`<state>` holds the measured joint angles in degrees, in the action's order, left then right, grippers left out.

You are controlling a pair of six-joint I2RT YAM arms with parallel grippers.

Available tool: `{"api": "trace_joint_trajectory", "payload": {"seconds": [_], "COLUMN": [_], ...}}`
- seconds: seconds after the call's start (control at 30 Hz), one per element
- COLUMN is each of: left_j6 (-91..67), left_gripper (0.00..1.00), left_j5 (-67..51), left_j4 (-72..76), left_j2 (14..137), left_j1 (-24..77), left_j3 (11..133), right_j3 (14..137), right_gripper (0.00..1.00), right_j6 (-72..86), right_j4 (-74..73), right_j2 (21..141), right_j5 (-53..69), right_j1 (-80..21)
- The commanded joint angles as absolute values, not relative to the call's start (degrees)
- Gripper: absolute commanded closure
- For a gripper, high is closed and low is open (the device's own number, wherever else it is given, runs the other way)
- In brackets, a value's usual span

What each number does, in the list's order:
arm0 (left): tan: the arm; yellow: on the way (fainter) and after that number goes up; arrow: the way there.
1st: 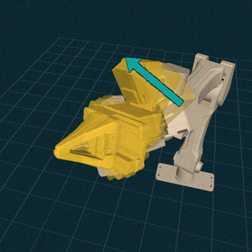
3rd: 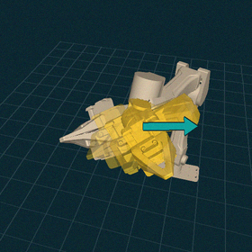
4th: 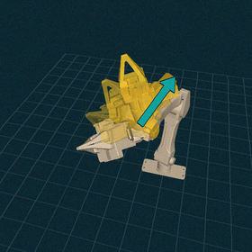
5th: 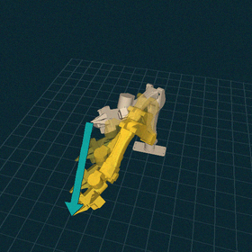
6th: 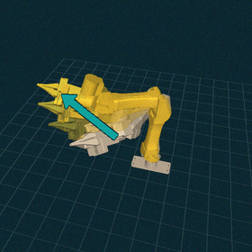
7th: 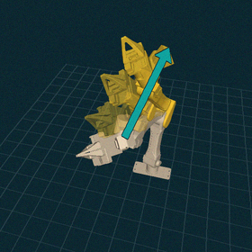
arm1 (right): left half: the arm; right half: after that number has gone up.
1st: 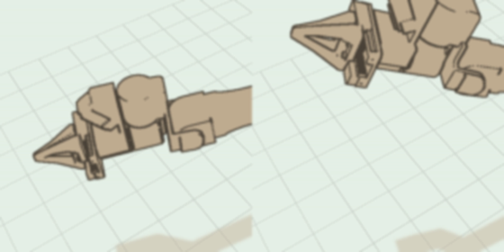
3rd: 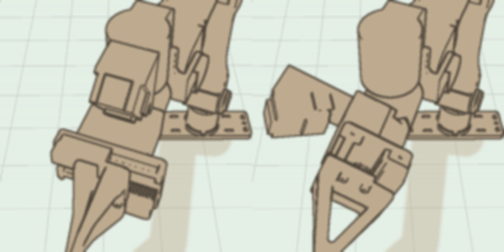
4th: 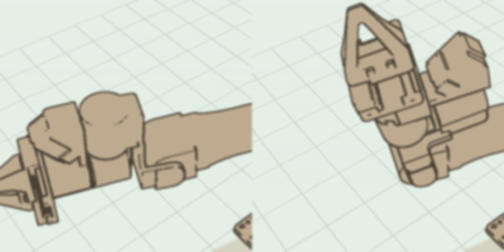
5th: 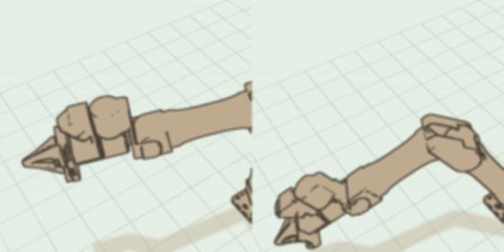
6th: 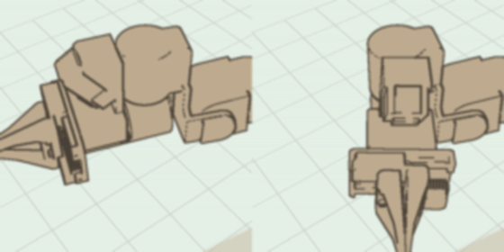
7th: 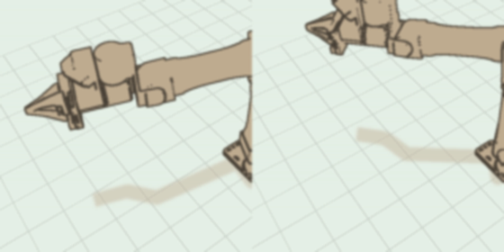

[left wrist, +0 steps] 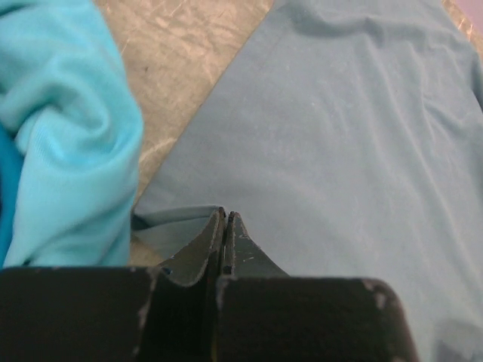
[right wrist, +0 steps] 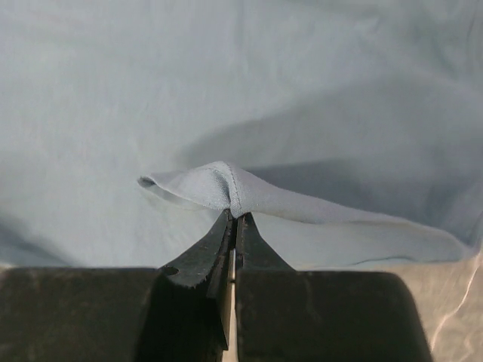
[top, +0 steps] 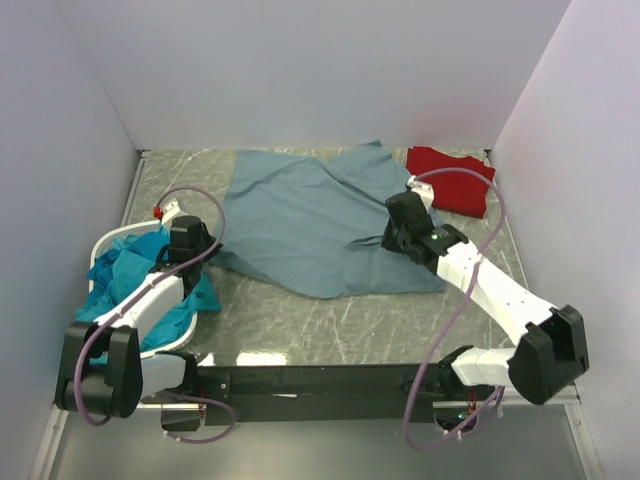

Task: Fold and stack the t-shirts
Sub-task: Fold the tshirt

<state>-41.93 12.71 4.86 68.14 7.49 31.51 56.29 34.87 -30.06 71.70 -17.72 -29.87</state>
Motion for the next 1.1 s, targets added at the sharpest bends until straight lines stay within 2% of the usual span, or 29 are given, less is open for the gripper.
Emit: {"api": "trace_joint_trajectory", "payload": {"seconds": [0.0, 0.47, 1.07], "left_j6": [-40.26, -39.20, -37.71], "left_gripper": [0.99, 0.99, 0.99], "left_j5": [10.99, 11.16, 12.13], "left_j4": [8.96, 9.75, 8.00], "left_j2": [70.22, 80.50, 93.51], "left_j1": [6.42, 3.78, 3.34], "left_j3": [35.85, 43.94, 54.05], "right_j3": [61.43, 73.91, 85.07], "right_gripper": [1.00, 1.00, 1.00], "right_j6": [30.33, 24.96, 21.88], "right_j4": [-26.02, -25.14, -26.80], "right_j2": [74.44, 85.51, 96.68], "right_j5": [-16.26, -11.78, -10.46], "right_j1": [-26.90, -17.14, -12.75]}}
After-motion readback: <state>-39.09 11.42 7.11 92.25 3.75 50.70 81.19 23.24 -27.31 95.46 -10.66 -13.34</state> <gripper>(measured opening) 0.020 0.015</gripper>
